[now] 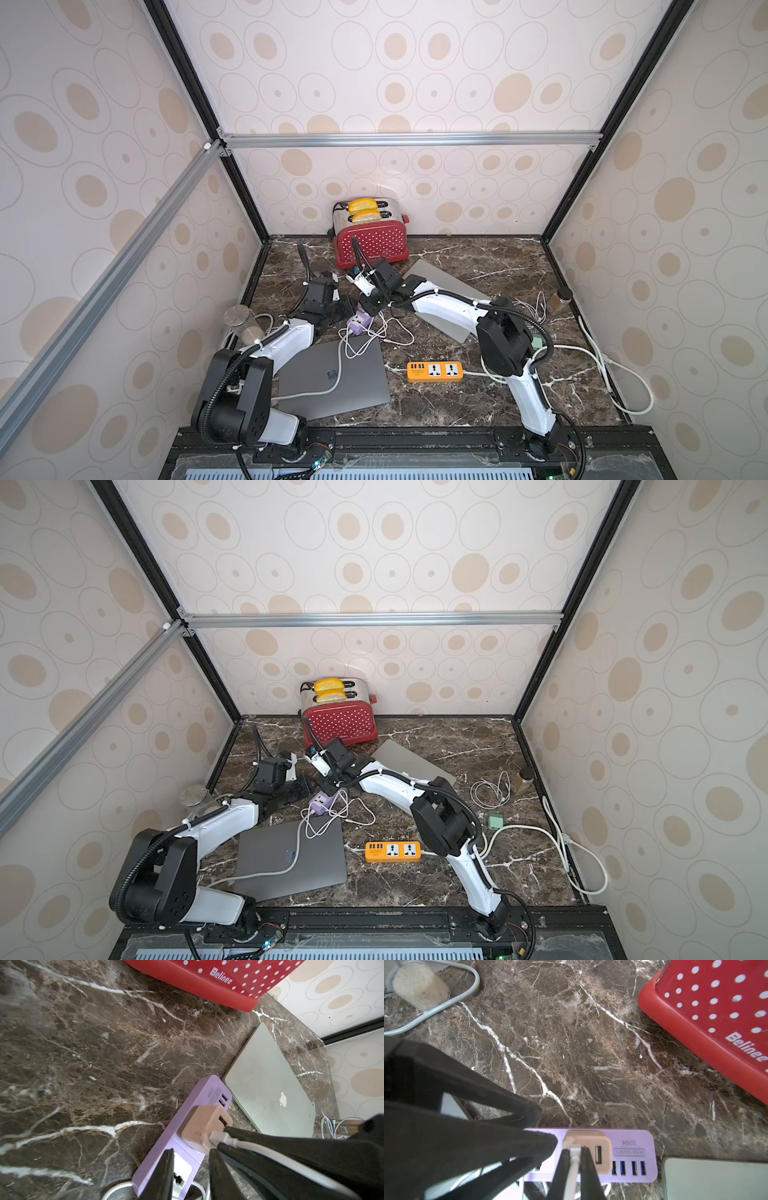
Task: Unplug the laptop charger
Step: Remove the plug from the socket.
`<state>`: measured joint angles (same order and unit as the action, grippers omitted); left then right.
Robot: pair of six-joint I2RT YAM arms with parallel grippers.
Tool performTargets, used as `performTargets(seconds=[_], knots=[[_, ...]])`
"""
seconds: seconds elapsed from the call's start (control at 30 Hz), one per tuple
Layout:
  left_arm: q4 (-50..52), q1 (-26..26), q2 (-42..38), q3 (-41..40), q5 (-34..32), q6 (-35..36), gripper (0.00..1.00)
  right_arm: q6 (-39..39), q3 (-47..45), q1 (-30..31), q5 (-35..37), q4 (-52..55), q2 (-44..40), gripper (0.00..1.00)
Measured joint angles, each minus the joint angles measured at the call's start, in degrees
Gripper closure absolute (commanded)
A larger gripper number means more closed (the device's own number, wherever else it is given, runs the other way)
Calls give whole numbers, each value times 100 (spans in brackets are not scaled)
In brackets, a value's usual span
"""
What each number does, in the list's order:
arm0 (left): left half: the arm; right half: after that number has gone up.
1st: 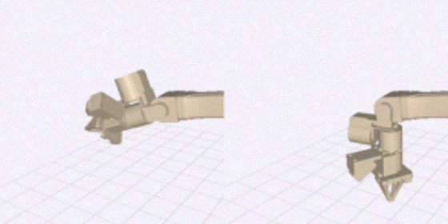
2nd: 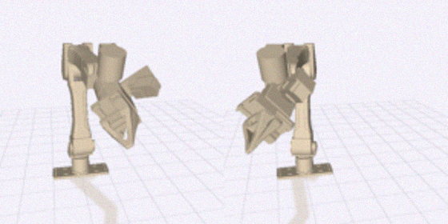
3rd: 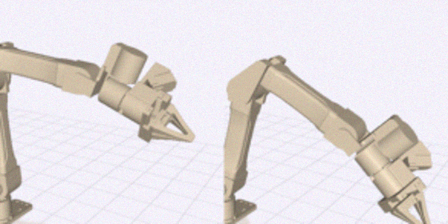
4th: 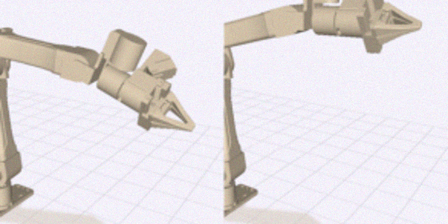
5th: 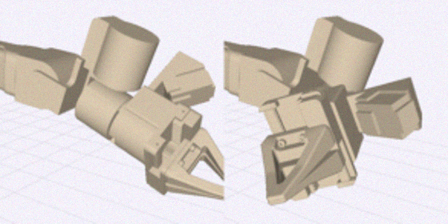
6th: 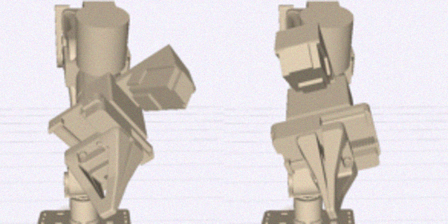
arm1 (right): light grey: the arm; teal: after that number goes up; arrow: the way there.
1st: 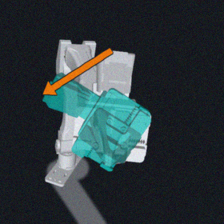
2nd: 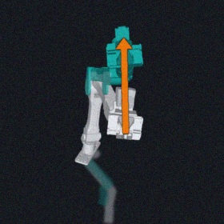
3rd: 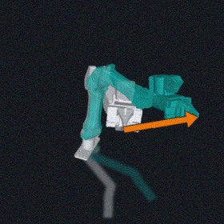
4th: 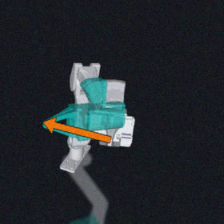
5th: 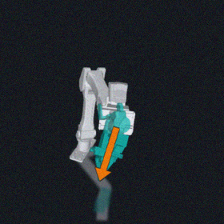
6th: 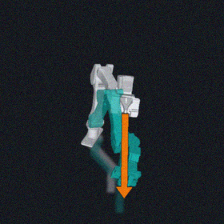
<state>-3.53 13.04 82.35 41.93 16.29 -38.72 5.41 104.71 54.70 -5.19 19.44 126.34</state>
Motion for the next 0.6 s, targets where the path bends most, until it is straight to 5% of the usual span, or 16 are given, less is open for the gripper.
performTargets(seconds=[0.6], knots=[[-105, -63, 321, 2, 81, -249, 68, 57, 20, -24, -146, 35, 0, 100]])
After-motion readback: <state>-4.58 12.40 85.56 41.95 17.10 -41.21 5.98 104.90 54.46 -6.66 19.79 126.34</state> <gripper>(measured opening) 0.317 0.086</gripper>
